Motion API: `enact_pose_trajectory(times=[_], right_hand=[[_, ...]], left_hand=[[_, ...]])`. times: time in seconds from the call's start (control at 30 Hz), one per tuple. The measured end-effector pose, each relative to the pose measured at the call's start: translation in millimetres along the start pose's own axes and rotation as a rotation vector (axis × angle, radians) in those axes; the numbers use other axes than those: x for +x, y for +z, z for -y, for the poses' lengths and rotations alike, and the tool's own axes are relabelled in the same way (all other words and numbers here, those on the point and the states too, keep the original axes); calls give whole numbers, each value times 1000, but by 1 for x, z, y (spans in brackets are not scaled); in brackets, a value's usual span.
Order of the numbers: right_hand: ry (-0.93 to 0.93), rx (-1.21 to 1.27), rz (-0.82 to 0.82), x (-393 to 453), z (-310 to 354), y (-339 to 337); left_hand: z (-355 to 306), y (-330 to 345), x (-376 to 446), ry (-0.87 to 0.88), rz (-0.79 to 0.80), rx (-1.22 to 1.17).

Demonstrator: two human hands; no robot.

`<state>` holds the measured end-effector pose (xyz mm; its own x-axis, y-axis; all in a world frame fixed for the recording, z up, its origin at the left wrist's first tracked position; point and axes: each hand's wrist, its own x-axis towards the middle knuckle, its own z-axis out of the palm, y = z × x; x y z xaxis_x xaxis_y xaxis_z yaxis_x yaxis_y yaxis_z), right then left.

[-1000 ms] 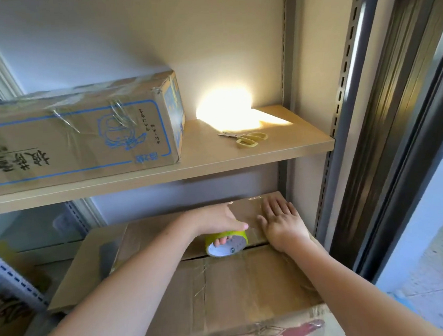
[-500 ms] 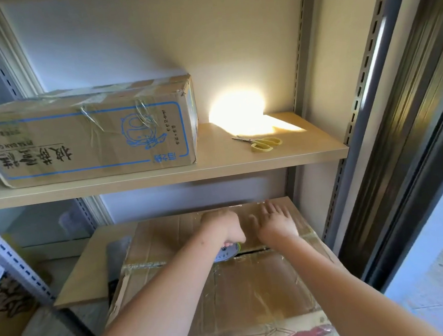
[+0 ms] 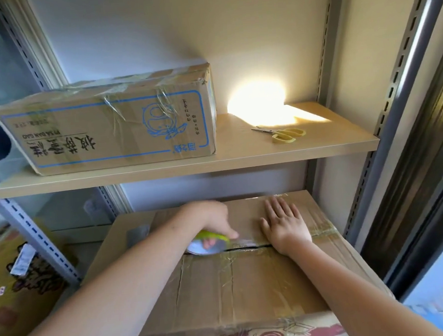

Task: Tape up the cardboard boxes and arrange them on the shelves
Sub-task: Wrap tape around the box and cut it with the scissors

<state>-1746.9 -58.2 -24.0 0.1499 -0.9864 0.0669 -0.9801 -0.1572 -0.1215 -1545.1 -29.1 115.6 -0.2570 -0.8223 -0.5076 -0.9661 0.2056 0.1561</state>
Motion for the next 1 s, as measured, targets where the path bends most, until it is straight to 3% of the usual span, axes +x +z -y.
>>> enact_pose_trajectory(times=[0.07, 0.2, 0.4, 0.6, 0.67, 0.77, 0.83, 1.0], right_hand=[[-5, -7, 9, -1, 0, 0], [-8, -15, 28, 0, 1, -2], [55, -56, 84, 5, 26, -15], [-240, 112, 57, 7, 104, -2], [-216, 89, 88, 7, 106, 7], [-200, 63, 74, 8, 106, 11], [-206, 65, 68, 8, 109, 13], [-227, 34, 62, 7, 107, 16]], left_hand=[[8, -9, -8, -129, -32, 145], [17, 9, -3, -236, -5, 194], [8, 19, 6, -257, -155, 342], [-1, 20, 9, -180, -247, 565], [15, 13, 0, -123, -183, 381], [52, 1, -17, -63, -7, -184], [71, 0, -27, -26, 24, -279], [118, 3, -51, -166, -128, 273]])
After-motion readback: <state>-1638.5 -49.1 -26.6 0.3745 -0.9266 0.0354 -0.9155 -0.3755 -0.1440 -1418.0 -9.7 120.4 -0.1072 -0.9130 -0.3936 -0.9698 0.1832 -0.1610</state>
